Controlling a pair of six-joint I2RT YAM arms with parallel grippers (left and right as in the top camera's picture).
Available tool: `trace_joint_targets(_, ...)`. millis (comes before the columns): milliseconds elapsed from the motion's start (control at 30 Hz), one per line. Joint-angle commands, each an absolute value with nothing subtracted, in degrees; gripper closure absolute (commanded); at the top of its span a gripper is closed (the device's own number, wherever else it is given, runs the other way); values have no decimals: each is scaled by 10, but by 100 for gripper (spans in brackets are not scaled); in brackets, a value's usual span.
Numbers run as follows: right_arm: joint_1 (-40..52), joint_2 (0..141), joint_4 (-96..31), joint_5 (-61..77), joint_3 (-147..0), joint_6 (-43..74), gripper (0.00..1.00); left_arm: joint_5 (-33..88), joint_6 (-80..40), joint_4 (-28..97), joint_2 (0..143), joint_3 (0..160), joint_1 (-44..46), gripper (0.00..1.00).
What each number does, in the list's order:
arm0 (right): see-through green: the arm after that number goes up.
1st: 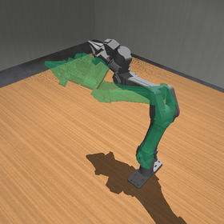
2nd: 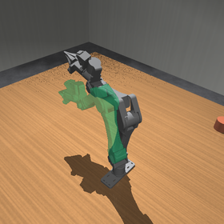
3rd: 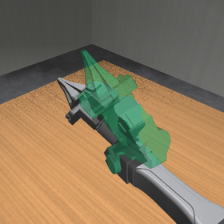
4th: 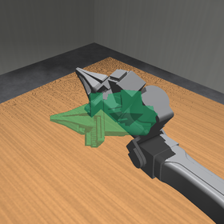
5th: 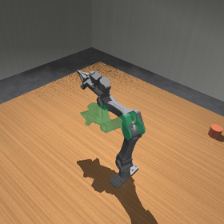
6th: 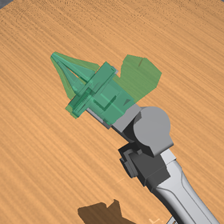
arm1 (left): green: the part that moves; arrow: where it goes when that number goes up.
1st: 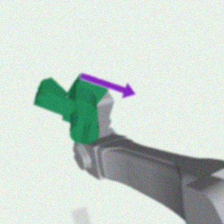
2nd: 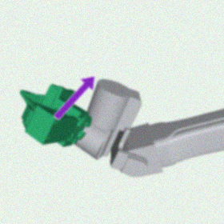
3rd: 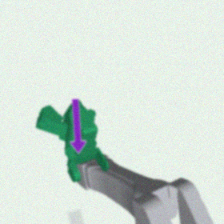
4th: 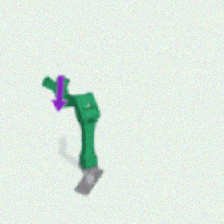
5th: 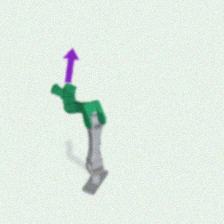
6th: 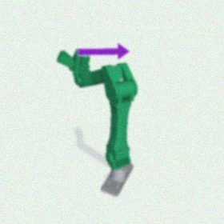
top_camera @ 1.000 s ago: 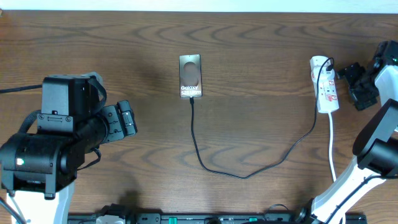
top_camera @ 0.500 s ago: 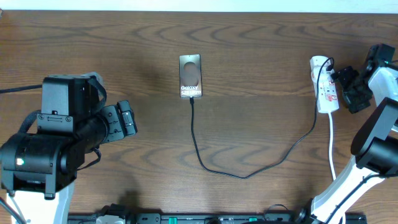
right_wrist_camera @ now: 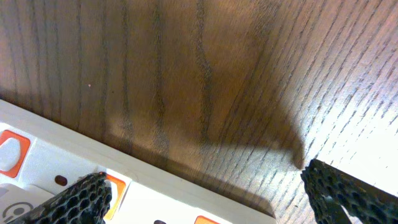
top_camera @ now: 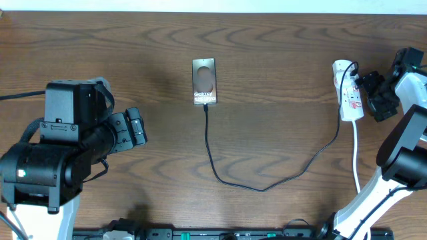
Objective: Plug charger to phone and switch on socket
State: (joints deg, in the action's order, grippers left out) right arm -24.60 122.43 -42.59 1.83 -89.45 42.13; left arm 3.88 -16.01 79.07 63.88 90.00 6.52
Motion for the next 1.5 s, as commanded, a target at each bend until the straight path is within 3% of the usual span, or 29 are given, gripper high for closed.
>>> trace_joint_targets(0,-241,1230,-429,22,-886,428,1,29,-150,791,640,902,65,8)
trace_joint_targets(1467,-239,1230,-437,64,-886,361,1,29,-150,791,640,902,65,8)
